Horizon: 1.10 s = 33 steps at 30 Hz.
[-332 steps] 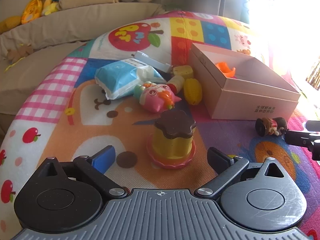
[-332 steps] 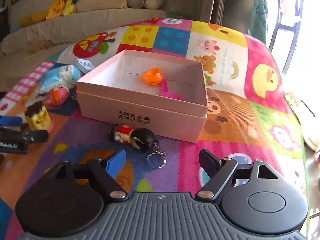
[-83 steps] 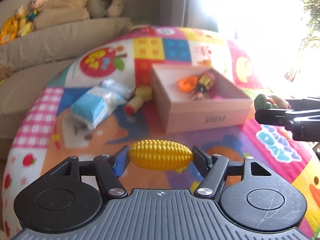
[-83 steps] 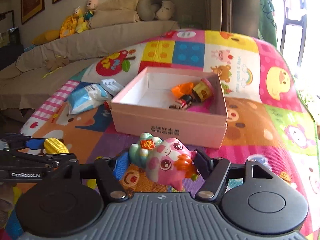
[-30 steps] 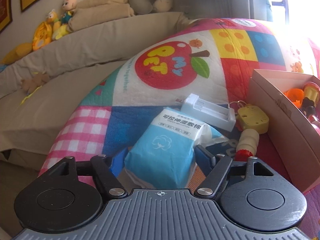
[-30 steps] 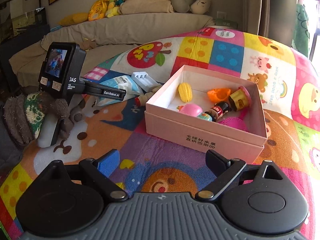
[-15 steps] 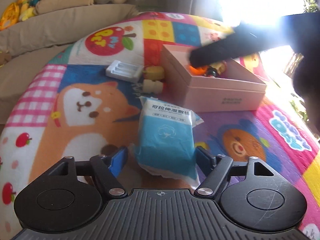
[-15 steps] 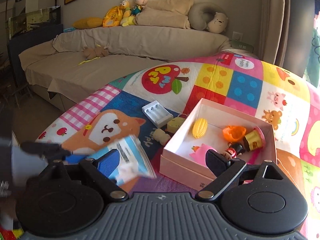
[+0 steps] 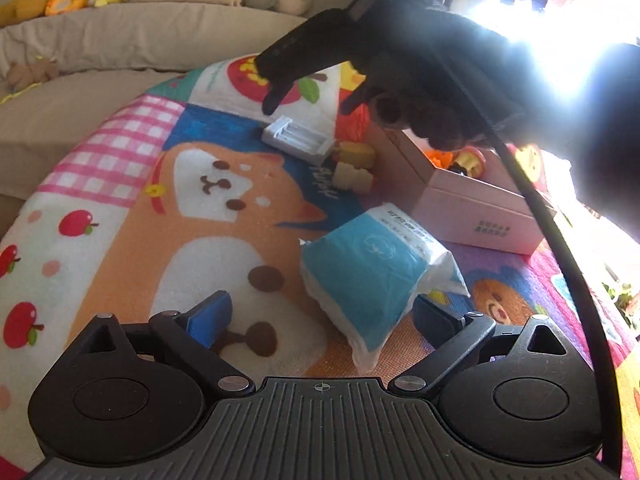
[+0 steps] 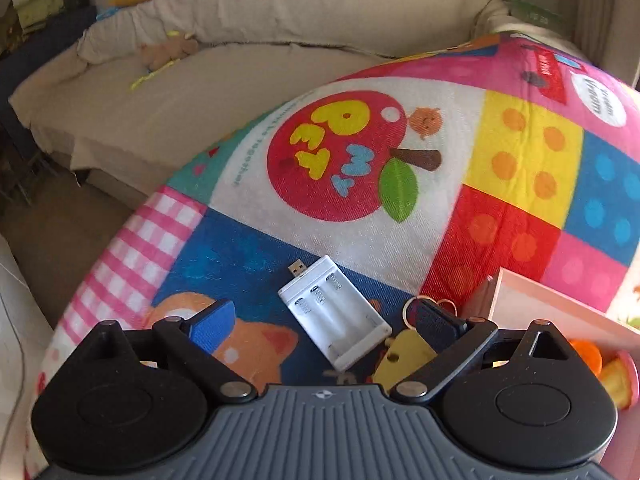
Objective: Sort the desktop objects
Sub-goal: 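Grasp the white battery charger with the right tool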
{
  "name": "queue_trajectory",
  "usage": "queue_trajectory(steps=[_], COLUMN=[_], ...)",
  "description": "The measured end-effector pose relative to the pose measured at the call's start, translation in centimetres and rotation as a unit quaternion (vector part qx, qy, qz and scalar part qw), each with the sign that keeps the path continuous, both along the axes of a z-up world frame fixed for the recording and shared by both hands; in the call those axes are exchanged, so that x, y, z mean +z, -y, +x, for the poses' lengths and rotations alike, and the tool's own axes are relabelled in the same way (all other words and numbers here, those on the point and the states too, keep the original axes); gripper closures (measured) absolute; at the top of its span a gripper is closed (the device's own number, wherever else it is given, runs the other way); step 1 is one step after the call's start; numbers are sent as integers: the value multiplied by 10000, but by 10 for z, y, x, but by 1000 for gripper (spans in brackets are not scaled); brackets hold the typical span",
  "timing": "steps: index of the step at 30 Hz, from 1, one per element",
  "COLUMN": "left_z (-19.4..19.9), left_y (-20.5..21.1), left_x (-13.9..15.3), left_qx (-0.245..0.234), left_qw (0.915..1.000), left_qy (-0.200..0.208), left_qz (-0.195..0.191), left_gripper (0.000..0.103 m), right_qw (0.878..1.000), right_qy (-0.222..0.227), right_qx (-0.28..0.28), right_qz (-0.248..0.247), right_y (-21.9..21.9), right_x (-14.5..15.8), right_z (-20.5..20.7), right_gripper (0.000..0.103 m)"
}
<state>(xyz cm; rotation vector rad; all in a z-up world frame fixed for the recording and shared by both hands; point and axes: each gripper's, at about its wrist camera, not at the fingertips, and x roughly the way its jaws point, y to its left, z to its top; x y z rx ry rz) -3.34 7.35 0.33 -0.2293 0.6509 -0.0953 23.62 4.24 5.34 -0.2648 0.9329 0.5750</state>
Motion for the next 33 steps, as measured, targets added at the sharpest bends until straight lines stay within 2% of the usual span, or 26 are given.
queue_trajectory(steps=[4, 6, 8, 11, 12, 13, 15, 17, 21, 23, 27, 30, 33], left_z=[0, 0, -1, -1, -1, -1, 0, 0, 0, 0, 0, 1, 3], left_y=[-1, 0, 1, 1, 0, 0, 0, 1, 2, 3, 5, 8, 12], left_x=[-1, 0, 0, 0, 0, 0, 0, -1, -1, -1, -2, -2, -2], left_qx=[-54, -49, -43, -47, -48, -46, -46, -48, -54, -58, -71, -81, -82], left_qw=[9999, 9999, 10000, 9999, 9999, 9999, 9999, 10000, 10000, 10000, 10000, 9999, 9996], left_qy=[26, 28, 31, 34, 31, 31, 29, 25, 19, 11, -17, -46, -91], left_qz=[-106, -95, -66, -85, -87, -87, -86, -73, -54, -26, 67, 144, 272], left_gripper=[3, 2, 2, 2, 2, 2, 1, 1, 1, 1, 1, 0, 0], right_qw=[9946, 9930, 9942, 9966, 9970, 9966, 9959, 9958, 9917, 9905, 9885, 9859, 9847], right_qy=[181, 135, -120, -472, -481, -583, -783, -708, -781, -650, -378, -467, -650], right_qx=[647, 737, 618, 362, 351, 406, 428, 580, 777, 788, 460, 4, -403], right_qz=[-787, -917, -867, -565, -501, -415, -113, 86, 666, 916, 1390, 1609, 1568], right_y=[-39, -47, -48, -39, -36, -32, -21, -10, 29, 53, 124, 176, 215], right_x=[-27, -36, -45, -47, -43, -39, -26, -12, 23, 41, 73, 78, 69], right_z=[16, 24, 37, 43, 40, 35, 22, 1, -47, -71, -116, -141, -157], right_gripper=[6, 6, 8, 27, 44, 53, 54, 55, 55, 55, 55, 55, 55])
